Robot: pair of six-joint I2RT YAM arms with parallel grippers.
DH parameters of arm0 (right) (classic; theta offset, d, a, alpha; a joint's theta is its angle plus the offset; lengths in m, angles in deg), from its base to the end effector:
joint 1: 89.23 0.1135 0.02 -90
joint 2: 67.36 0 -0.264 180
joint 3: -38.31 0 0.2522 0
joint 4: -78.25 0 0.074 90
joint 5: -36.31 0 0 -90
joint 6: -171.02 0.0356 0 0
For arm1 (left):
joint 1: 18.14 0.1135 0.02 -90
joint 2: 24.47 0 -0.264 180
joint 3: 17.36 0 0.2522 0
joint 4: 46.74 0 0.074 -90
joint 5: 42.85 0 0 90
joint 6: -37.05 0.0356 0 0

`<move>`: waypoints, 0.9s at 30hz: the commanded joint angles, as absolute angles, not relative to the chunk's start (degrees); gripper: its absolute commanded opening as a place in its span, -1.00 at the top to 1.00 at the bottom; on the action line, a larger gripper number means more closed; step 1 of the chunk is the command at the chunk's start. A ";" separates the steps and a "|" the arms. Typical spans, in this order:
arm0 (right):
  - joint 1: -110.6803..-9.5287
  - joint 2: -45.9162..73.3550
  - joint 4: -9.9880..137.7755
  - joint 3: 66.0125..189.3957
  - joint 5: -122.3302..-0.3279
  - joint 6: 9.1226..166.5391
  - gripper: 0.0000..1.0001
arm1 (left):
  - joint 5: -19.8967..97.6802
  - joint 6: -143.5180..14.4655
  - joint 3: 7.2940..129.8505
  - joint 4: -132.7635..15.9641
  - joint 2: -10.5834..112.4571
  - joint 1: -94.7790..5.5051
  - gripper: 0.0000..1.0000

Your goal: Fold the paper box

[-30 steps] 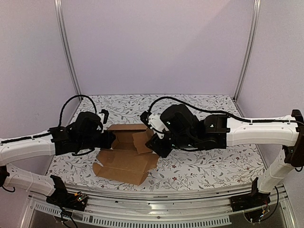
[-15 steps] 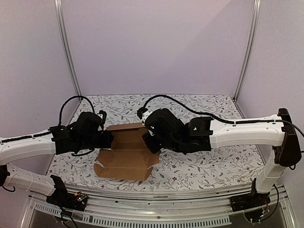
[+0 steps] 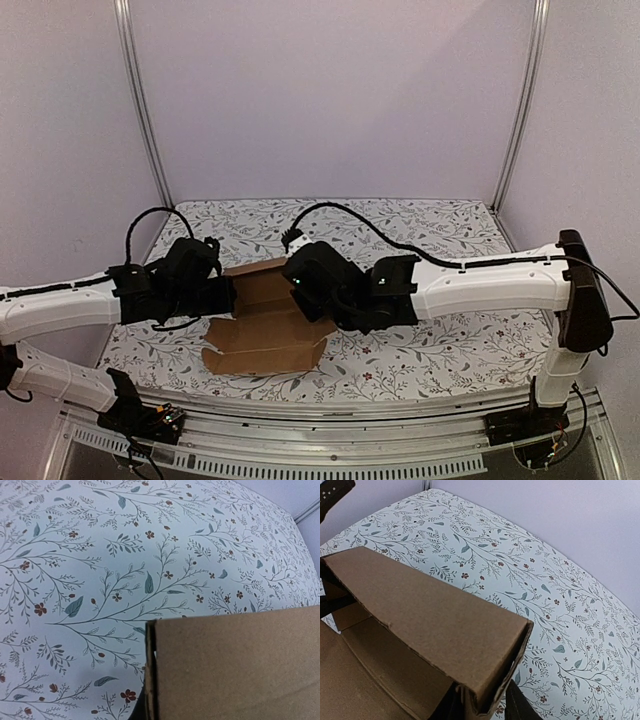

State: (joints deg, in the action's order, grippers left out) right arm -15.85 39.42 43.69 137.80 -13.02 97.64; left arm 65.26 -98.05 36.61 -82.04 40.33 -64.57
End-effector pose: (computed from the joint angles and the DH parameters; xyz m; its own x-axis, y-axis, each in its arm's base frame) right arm 0.1428 0.3974 0.2669 -0.3510 -0.4175 -0.8381 -0.5088 0.8365 -0.2036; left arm 0.1666 -0.1590 0.2272 -0.7334 -0.2059 -0.6479 0.0293 0.9426 -0.3327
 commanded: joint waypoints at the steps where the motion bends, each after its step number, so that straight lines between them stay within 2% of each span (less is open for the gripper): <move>1: -15.51 41.65 44.11 139.25 -8.04 98.24 0.53 | 65.59 -101.08 37.89 -82.37 41.68 -64.37 1.00; 7: -15.38 43.21 44.11 140.33 -5.88 98.46 0.76 | 66.62 -103.27 37.80 -82.43 42.15 -64.46 1.00; 11: -15.19 44.27 44.18 140.90 -5.02 98.98 1.00 | 66.84 -104.59 38.02 -82.36 42.39 -64.50 1.00; 19: -14.18 45.37 44.20 141.72 -2.01 99.67 1.00 | 66.44 -106.06 39.06 -82.99 44.19 -64.46 1.00; 27: -14.08 44.79 44.14 140.76 0.22 99.73 1.00 | 65.92 -106.41 39.12 -83.46 44.35 -64.46 0.42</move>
